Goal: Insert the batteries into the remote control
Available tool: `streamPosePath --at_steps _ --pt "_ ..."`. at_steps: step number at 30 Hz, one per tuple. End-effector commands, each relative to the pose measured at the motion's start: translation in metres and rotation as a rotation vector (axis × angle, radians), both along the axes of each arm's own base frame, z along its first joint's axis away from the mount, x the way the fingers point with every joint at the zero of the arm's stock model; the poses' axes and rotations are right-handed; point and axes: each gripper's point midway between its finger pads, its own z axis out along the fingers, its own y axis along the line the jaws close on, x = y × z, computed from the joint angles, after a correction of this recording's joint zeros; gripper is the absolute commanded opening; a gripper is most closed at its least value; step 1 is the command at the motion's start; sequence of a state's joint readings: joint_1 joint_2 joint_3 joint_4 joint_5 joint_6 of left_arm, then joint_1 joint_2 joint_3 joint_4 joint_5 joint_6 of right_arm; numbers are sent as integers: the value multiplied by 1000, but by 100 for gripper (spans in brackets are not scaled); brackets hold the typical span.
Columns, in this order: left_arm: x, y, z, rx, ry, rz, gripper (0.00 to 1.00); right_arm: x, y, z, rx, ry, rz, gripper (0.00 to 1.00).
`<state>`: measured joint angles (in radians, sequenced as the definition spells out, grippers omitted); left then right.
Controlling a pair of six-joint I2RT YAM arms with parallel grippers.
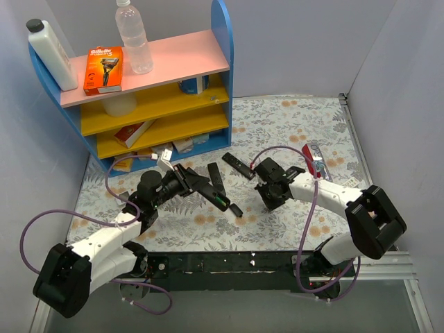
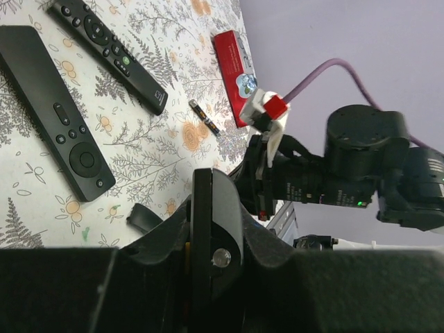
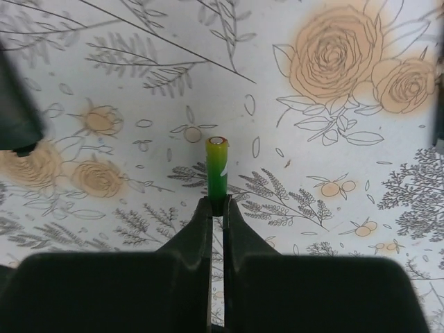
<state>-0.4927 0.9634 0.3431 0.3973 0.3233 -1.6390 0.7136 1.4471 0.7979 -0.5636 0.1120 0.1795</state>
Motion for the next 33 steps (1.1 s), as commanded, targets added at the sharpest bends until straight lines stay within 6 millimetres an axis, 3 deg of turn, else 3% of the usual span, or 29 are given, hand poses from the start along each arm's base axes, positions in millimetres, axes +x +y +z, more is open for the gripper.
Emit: streamPosePath --at_steps 1,3,10,17,23,33 --pt "-1 -4 9 -48 -28 -21 0 20 28 54 52 -119 95 1" --pt "-2 -5 8 -55 -24 -26 0 20 44 81 87 -152 148 1" --pt "-1 -9 10 -82 -29 -40 0 -2 92 140 147 -175 298 1" --pt "1 -11 12 -100 -24 -44 0 -30 131 165 182 -144 399 1" --pt "0 -11 16 -112 -34 -47 0 -41 136 154 131 -79 431 1" --pt "-4 -12 19 -138 -43 -60 0 -40 137 142 94 -46 407 1"
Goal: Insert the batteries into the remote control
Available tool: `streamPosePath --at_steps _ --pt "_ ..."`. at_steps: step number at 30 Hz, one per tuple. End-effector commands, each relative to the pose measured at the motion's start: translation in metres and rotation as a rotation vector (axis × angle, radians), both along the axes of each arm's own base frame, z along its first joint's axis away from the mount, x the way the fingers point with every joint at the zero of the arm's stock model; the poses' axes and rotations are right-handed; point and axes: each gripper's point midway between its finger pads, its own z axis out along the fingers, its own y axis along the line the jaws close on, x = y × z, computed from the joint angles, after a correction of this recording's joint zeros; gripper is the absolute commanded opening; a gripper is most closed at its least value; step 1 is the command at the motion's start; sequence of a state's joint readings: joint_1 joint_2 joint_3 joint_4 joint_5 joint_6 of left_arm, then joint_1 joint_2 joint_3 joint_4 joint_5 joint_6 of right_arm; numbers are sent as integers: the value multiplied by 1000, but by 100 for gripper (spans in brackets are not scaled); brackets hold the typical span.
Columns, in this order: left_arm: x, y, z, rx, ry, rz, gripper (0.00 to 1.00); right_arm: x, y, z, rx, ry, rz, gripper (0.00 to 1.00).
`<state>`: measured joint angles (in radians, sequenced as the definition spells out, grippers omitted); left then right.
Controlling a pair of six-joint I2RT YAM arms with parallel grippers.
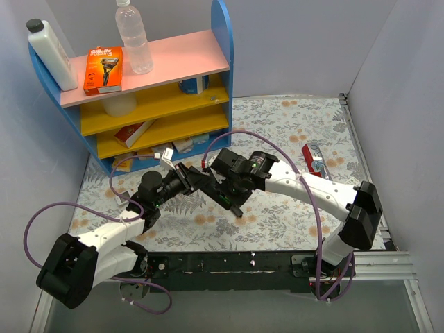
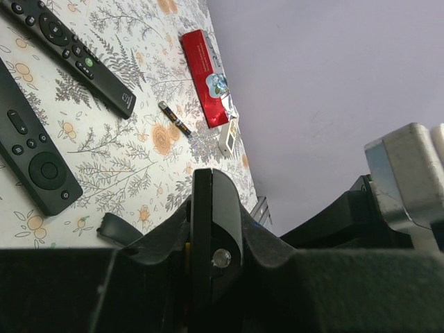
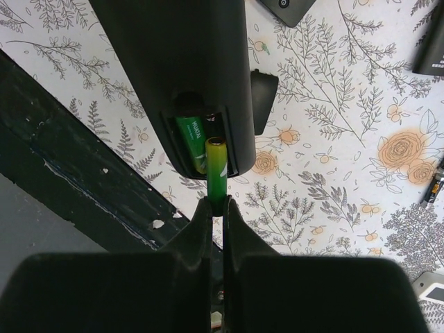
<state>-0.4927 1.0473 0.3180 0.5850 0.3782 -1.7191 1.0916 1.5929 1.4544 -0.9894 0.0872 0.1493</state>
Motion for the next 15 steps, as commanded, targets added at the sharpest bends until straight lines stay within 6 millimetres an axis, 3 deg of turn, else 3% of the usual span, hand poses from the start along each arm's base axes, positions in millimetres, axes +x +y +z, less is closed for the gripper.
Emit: streamPosePath --at_steps 1,15 --pt "-5 -1 12 -49 -36 -17 0 1 7 10 19 1 -5 1" --pt "-14 -9 26 -114 -80 -94 0 12 14 14 -10 -29 4 1"
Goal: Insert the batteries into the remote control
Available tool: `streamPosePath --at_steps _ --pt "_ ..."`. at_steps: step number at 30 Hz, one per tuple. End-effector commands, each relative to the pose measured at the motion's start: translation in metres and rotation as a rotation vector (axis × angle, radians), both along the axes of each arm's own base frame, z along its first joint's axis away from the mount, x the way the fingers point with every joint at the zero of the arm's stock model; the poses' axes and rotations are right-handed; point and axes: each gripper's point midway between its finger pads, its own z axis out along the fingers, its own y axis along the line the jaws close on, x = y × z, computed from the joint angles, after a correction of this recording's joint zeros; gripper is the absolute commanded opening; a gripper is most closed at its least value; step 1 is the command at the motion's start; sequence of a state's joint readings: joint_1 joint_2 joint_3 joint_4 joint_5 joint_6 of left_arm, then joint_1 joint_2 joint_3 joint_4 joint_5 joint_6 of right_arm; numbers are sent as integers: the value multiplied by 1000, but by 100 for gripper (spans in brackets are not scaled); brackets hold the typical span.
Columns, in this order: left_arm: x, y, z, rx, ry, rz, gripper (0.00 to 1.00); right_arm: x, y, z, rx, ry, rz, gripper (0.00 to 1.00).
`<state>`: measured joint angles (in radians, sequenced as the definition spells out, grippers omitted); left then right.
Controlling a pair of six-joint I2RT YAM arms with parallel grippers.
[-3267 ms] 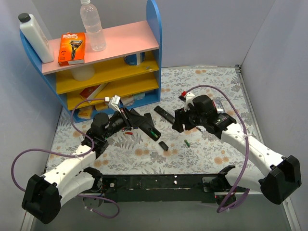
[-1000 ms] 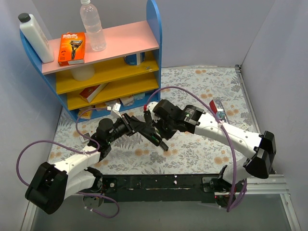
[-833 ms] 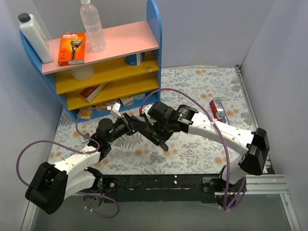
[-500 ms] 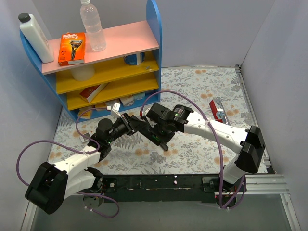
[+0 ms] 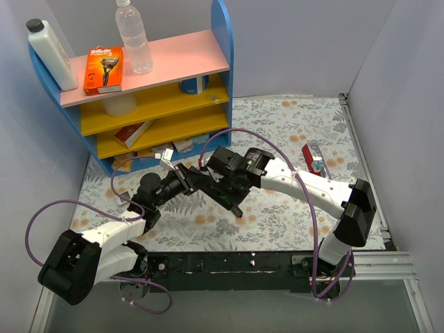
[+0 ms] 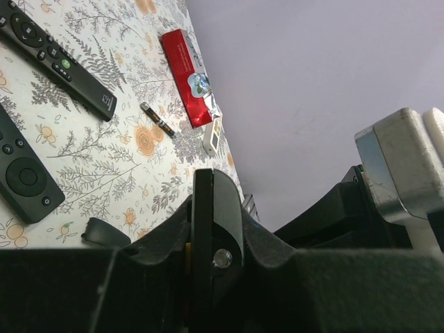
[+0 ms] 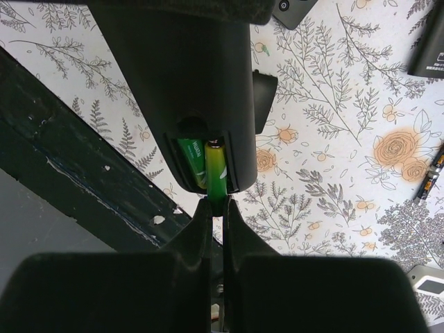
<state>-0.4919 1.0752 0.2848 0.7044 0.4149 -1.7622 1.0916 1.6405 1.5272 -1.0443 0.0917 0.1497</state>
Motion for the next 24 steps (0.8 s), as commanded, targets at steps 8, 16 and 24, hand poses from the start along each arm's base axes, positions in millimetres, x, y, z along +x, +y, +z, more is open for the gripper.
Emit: streamPosePath --at_steps 8,16,24 --pt "-13 -9 24 -76 -65 -98 0 21 18 18 29 -93 23 5" --pt "-14 -7 24 -98 -40 -81 0 22 17 20 25 -100 38 22" --pt "-5 -2 8 -92 61 -16 0 16 13 30 52 -93 43 29"
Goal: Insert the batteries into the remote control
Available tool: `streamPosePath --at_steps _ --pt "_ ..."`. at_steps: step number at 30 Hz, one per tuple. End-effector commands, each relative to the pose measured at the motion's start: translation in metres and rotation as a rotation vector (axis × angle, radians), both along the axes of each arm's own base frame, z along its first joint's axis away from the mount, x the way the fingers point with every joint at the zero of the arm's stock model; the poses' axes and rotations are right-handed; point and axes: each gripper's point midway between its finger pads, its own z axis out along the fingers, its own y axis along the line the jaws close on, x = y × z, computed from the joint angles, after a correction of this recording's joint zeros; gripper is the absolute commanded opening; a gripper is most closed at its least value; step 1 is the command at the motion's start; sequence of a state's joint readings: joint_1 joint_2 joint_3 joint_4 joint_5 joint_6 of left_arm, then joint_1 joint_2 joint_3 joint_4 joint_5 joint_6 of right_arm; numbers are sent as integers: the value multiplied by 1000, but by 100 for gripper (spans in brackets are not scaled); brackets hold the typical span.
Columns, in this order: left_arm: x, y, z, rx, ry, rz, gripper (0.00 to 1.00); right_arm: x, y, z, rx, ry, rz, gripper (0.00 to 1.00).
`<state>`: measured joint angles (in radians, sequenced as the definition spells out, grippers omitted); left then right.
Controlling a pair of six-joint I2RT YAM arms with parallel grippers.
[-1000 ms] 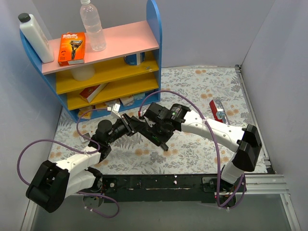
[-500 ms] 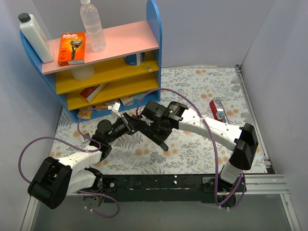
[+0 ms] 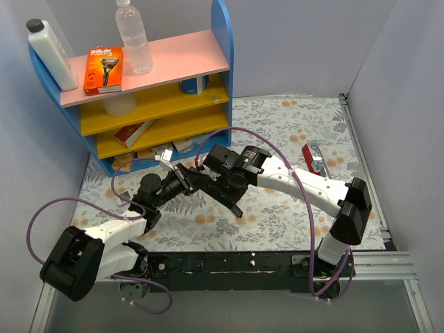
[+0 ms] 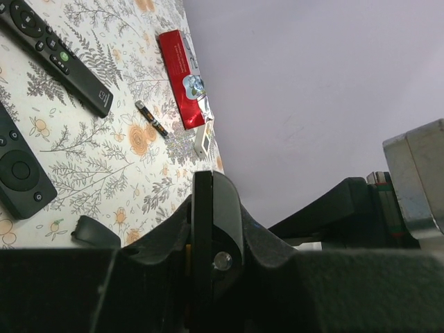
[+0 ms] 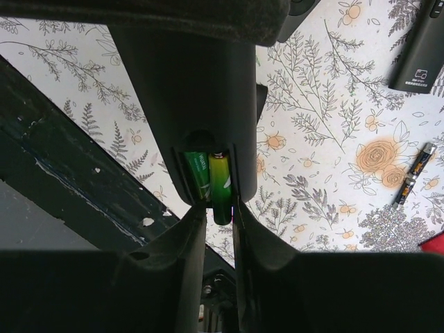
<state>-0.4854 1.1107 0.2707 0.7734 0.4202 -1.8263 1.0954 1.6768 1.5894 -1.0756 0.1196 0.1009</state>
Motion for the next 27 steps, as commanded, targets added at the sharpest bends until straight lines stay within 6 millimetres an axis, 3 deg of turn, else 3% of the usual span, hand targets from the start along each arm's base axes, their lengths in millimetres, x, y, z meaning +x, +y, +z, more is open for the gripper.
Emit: streamPosePath --at_steps 1,6,13,17,19,20,22,23,24,25,26,27 --pt "-6 -1 7 -46 36 -16 0 7 8 26 80 -58 3 29" --pt "-5 0 0 -59 85 3 0 7 6 35 104 -74 -5 32" --pt "-6 1 -5 -79 127 12 0 18 10 78 207 -172 -39 49" --pt "-6 1 -3 -91 132 11 0 21 9 99 296 -212 -61 52" --pt "-6 0 -1 -106 145 6 0 20 10 98 326 -211 -66 52" --pt "-5 1 1 -113 150 8 0 17 8 104 360 -216 -54 52" --pt "-6 0 2 -125 162 -4 0 11 0 87 358 -194 -10 51" --pt "-6 0 3 -137 176 -6 0 12 2 101 444 -235 14 50" --pt "-7 -1 4 -141 181 -12 0 1 -1 81 437 -197 87 50" --pt "-7 -1 5 -146 189 -15 0 -2 -2 82 479 -193 115 50" --pt "-7 -2 6 -148 196 -23 0 -4 -2 101 568 -254 169 49" --pt "-8 -3 8 -149 195 -30 0 -12 -2 100 600 -261 260 48"
